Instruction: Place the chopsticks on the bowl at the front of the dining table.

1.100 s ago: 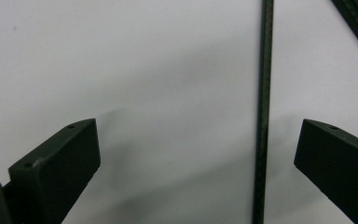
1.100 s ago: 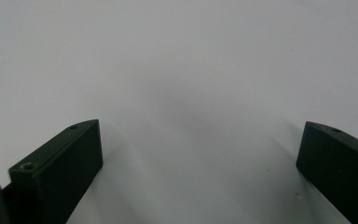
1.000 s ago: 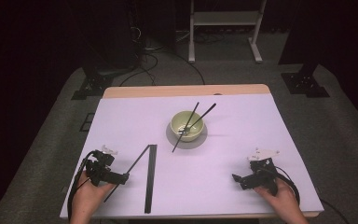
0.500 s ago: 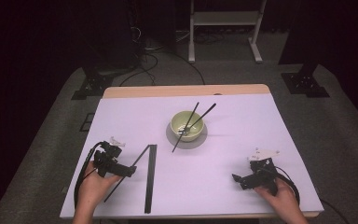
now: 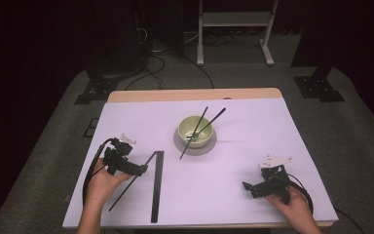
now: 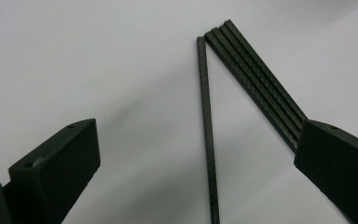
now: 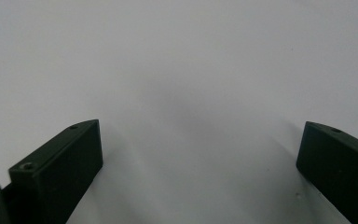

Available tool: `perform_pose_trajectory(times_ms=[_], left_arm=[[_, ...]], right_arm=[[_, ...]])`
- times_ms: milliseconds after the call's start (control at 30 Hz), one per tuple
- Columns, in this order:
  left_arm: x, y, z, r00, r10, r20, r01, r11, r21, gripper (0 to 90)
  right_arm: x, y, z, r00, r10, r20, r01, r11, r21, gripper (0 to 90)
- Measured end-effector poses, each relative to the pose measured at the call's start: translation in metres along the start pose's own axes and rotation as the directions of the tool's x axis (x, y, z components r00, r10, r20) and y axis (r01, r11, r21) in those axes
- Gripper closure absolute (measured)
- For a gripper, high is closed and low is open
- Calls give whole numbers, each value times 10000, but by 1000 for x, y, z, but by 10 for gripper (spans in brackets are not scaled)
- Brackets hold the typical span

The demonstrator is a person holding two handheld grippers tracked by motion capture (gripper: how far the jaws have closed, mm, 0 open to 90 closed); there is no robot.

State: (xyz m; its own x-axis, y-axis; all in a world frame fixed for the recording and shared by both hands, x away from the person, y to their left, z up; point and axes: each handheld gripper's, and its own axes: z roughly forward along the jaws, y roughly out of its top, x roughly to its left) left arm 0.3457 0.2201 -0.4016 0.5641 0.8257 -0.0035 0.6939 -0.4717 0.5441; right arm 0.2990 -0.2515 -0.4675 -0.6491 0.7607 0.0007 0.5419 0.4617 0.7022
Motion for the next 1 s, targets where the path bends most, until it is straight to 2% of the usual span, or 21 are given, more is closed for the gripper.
perform_pose_trajectory(times_ms=[200,433,467,567,667,800,867,933,1000], left_arm=[[1,4,5,9991,156,395,-153,9999,-63,0],[3,8,10,9990,296,333,-289,9994,-208,0],[5,8,11,9987,326,402,-316,9992,-240,49],[5,8,15,9981,339,524,-333,9994,-124,50],[6,9,18,9968,449,666,-445,9990,-89,119],[6,8,21,9963,421,755,-431,9990,114,157],[6,7,22,9949,512,867,-529,9984,173,247],[7,7,22,9947,488,902,-509,9985,214,258],[7,7,22,9940,460,991,-486,9985,241,318]], right_arm=[[0,0,0,10000,-6,0,6,10000,1,0],[0,0,0,10000,-5,-3,5,10000,3,0],[0,0,0,10000,-11,1,11,10000,-1,0],[0,0,0,10000,-7,3,7,10000,0,0],[0,0,0,10000,-5,-4,5,10000,7,0],[0,0,0,10000,-4,-3,4,10000,5,0],[0,0,0,10000,-5,-3,5,10000,5,0],[0,0,0,10000,-4,-4,4,10000,7,0],[0,0,0,10000,-5,-3,5,10000,5,0]])
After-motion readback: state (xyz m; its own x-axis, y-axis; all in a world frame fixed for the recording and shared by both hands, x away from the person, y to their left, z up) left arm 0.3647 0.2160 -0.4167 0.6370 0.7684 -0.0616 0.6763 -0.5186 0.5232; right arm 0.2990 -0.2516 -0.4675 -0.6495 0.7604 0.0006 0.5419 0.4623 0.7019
